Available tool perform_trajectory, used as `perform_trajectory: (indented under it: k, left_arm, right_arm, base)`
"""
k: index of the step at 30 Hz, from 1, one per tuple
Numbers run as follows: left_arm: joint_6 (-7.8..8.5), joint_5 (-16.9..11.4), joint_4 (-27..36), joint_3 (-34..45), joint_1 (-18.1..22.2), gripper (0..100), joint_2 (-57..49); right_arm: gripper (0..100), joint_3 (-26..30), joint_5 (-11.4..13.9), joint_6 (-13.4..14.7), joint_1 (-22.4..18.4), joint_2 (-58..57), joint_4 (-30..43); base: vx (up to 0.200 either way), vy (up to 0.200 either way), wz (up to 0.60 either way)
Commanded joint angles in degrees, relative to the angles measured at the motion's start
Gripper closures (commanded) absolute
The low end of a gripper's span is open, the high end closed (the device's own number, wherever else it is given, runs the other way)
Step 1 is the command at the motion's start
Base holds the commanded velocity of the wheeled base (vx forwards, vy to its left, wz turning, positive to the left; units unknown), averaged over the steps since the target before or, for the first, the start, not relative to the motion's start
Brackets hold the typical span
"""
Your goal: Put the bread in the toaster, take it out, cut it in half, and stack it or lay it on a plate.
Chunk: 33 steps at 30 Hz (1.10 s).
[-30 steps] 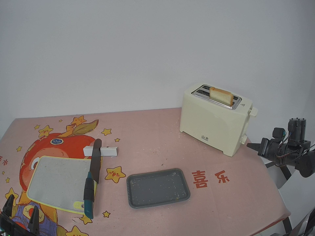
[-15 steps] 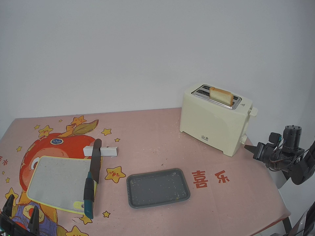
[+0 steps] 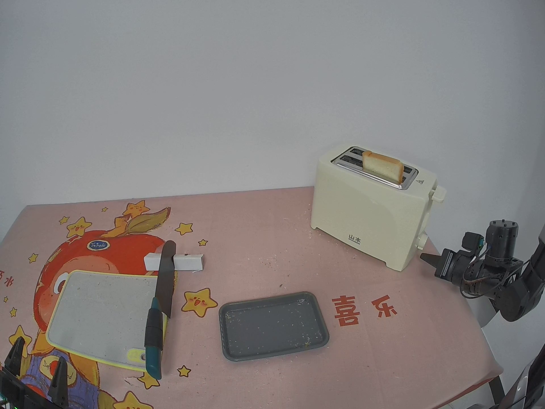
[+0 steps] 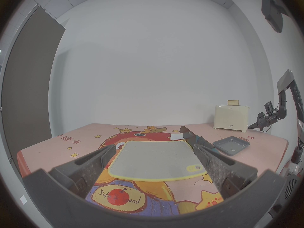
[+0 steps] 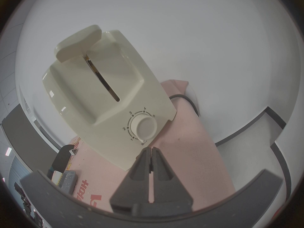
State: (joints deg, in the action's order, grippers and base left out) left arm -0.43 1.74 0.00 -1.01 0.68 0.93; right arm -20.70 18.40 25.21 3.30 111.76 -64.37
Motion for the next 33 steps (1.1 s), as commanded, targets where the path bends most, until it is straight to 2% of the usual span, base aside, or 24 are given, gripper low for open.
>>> perform_trajectory:
  k: [1, 33]
  left_arm:
    - [-0.01, 0.0, 0.0, 1.0, 0.0, 0, -0.4]
    - [-0.01, 0.1, 0.0, 1.0, 0.0, 0, -0.4]
  right_arm:
    - [100, 0.2, 0.0, 0.0, 0.0, 0.2, -0.1]
    - [100, -0.2, -0.7, 0.1, 0.9, 0.6, -0.2]
  base:
    - [0.000, 0.000, 0.00]
    - [0.000, 0.000, 0.00]
